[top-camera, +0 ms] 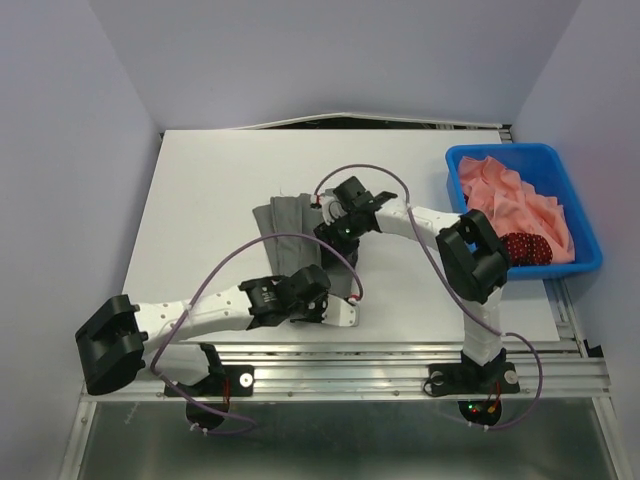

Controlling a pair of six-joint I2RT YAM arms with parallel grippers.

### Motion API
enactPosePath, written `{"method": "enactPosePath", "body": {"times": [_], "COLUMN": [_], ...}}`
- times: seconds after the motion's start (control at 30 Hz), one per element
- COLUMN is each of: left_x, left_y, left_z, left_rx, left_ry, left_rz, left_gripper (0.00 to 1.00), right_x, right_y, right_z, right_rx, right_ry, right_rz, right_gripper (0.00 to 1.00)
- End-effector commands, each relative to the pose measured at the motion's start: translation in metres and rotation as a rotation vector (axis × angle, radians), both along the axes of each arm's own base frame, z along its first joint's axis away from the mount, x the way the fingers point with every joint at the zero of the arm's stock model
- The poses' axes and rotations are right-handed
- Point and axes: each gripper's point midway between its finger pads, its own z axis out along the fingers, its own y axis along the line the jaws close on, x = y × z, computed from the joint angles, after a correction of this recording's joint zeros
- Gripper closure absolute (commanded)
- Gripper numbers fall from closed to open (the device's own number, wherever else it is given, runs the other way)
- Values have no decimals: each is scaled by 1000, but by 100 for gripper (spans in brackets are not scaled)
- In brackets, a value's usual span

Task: Fold and stack the skirts
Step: Fold the skirt

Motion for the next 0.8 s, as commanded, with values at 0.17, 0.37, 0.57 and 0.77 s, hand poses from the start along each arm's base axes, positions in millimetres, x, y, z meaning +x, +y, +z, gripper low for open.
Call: {"method": "enactPosePath", "body": {"times": [0.17,0.37,0.57,0.77], "left_x": [-79,-102,-120,-96], "left_y": [6,4,1,-11], "left_z": [22,38,59,98], "left_rx": [-13,-13,4,-50], "left_ry": [370,501,631,598], "left_rz": [-175,-210,-246,-238], "left_gripper": [100,100,100,100], "right_x": [142,178,166,92], "right_y": [6,13,10,10], "right_z": [111,84,10,-37], "right_rx": [57,38,-31,-19], "right_ry": [-415,-431,-314,-60], "right_rz": [-183,-179,-124,-28], "right_gripper": [35,35,43,67]}}
